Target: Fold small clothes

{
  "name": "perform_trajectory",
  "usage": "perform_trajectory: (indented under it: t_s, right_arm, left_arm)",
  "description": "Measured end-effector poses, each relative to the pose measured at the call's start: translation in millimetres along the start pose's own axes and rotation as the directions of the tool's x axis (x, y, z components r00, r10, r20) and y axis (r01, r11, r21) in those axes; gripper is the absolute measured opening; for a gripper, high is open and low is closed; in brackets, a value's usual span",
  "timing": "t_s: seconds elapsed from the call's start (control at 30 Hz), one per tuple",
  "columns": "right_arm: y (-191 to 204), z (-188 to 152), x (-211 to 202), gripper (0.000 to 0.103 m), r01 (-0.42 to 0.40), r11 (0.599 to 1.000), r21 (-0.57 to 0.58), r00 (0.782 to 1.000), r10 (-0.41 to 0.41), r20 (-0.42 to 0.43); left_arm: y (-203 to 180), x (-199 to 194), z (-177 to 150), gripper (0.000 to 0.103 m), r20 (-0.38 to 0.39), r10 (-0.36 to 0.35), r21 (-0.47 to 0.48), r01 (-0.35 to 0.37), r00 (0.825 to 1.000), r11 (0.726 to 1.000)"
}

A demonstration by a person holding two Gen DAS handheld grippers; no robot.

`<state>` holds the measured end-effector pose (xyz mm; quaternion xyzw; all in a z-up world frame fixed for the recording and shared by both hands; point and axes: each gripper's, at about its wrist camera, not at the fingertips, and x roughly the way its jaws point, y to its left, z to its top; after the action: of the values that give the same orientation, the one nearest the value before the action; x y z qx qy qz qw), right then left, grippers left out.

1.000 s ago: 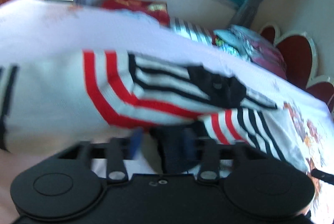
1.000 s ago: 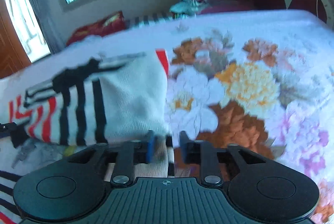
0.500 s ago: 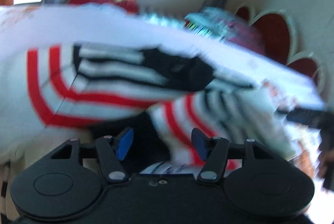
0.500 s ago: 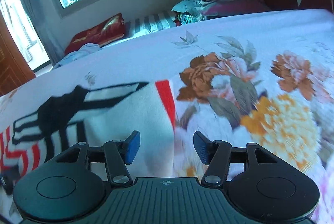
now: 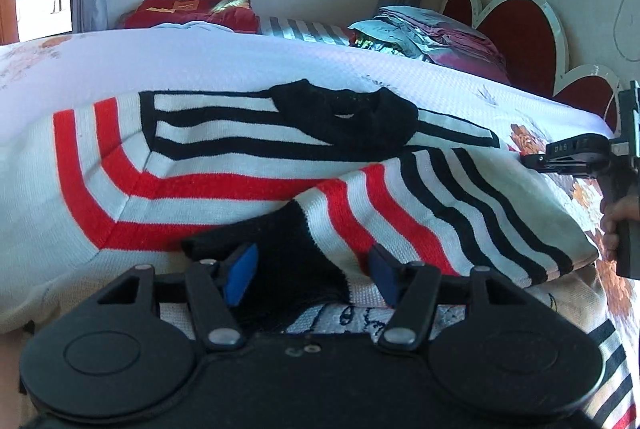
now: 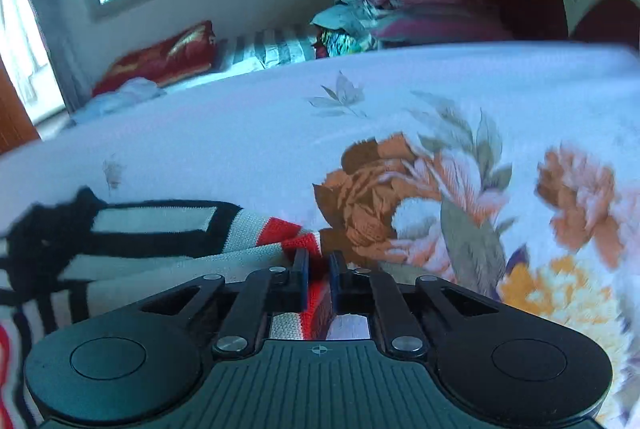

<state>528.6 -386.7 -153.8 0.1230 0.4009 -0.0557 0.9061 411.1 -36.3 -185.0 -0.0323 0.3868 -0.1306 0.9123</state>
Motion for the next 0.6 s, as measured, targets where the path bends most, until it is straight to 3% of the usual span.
perform_trajectory:
  t_s: [0.13,0.2,0.37,0.47,0.6]
  right_arm:
    - [13,3,-17,0.010,0.032,0.997,-0.072,0.999,-0.030,0.034]
    - [16,2,-29,0.011,-0.009,0.998,-0.054,0.998,0.012,0.055]
    - [55,-15,-37,0.011,-0.092,0.987,-0.130,0.995,0.097,0.033]
    - [68,-30,-25,0.011,-0.056,0.979,-0.194,0.998,0.056,-0.004]
    - [68,-30,-25,0.012,-0.042,0.985,-0.169,0.999,0.041,-0.010]
  left_arm:
    - [-6,-11,10,0.061,0.057,-0.019,-0.002,0.019,0.998,1.000]
    - [-11,-13,14,0.065,0.076,-0.034,0.005,0.034,0.997,0.999]
    - [-11,13,12,0.065,0.004,-0.013,0.007,0.013,1.000,1.000]
    - [-1,18,5,0.067,0.008,-0.019,0.003,0.019,1.000,1.000]
    - [-2,13,8,0.065,-0.012,-0.004,0.001,0.004,1.000,1.000]
